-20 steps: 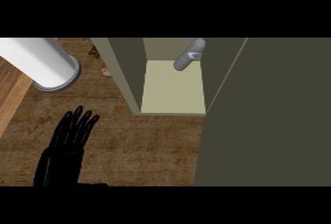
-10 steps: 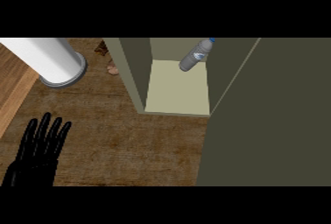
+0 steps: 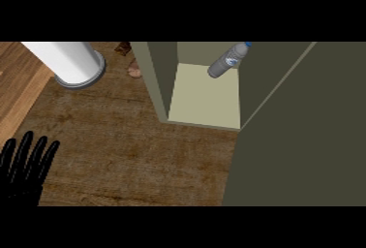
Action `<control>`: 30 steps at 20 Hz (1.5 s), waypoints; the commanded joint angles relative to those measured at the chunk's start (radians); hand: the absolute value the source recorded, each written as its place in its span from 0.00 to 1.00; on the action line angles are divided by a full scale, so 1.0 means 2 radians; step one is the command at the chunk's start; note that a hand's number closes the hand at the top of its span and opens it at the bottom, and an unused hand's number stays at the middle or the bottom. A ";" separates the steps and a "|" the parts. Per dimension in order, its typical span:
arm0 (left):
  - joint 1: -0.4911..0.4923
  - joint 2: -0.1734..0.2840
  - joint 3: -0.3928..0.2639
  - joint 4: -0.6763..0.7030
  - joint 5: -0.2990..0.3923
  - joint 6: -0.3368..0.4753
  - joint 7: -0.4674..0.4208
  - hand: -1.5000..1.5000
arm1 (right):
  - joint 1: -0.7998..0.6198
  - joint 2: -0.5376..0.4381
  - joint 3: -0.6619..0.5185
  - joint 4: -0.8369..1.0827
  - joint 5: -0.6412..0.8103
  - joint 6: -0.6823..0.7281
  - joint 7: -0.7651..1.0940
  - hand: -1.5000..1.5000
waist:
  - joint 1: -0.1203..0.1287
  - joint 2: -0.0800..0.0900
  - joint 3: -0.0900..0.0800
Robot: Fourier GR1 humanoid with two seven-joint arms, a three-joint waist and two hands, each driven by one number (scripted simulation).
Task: Pick up the bottled water, place it into the cabinet and close the cabinet
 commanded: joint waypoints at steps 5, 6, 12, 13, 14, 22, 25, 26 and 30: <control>0.014 0.032 0.024 -0.007 0.017 -0.045 0.003 0.00 | -0.069 0.020 0.091 -0.021 0.002 0.017 0.069 1.00 | 0.033 0.011 -0.002; 0.010 0.032 0.026 -0.015 0.021 -0.040 0.006 0.00 | -0.066 0.019 0.103 -0.021 0.000 0.017 0.076 1.00 | 0.026 0.009 -0.001; 0.008 0.048 0.041 -0.011 0.027 -0.060 0.008 0.00 | -0.114 0.010 0.072 -0.012 -0.003 0.024 0.089 1.00 | 0.051 0.016 -0.003; 0.014 0.050 0.035 -0.013 0.027 -0.066 0.011 0.00 | -0.117 0.011 0.079 -0.008 -0.007 0.026 0.089 1.00 | 0.053 0.014 -0.003; 0.010 0.049 0.039 -0.007 0.029 -0.065 0.010 0.00 | -0.129 -0.005 0.067 -0.007 0.004 0.036 0.099 1.00 | 0.058 0.017 -0.004; 0.006 0.062 0.048 -0.001 0.034 -0.075 0.019 0.00 | -0.191 -0.025 0.040 -0.013 -0.001 0.053 0.102 1.00 | 0.069 0.013 -0.007; 0.009 0.060 0.048 0.002 0.037 -0.079 0.016 0.00 | -0.203 -0.026 0.033 -0.005 -0.001 0.052 0.113 1.00 | 0.069 0.014 -0.008; 0.002 0.063 0.053 0.001 0.039 -0.077 0.018 0.00 | -0.208 -0.030 0.037 -0.009 -0.004 0.058 0.114 1.00 | 0.066 0.014 -0.008; 0.001 0.069 0.059 0.006 0.043 -0.086 0.019 0.00 | -0.230 -0.036 0.027 -0.005 -0.005 0.061 0.125 1.00 | 0.066 0.014 -0.009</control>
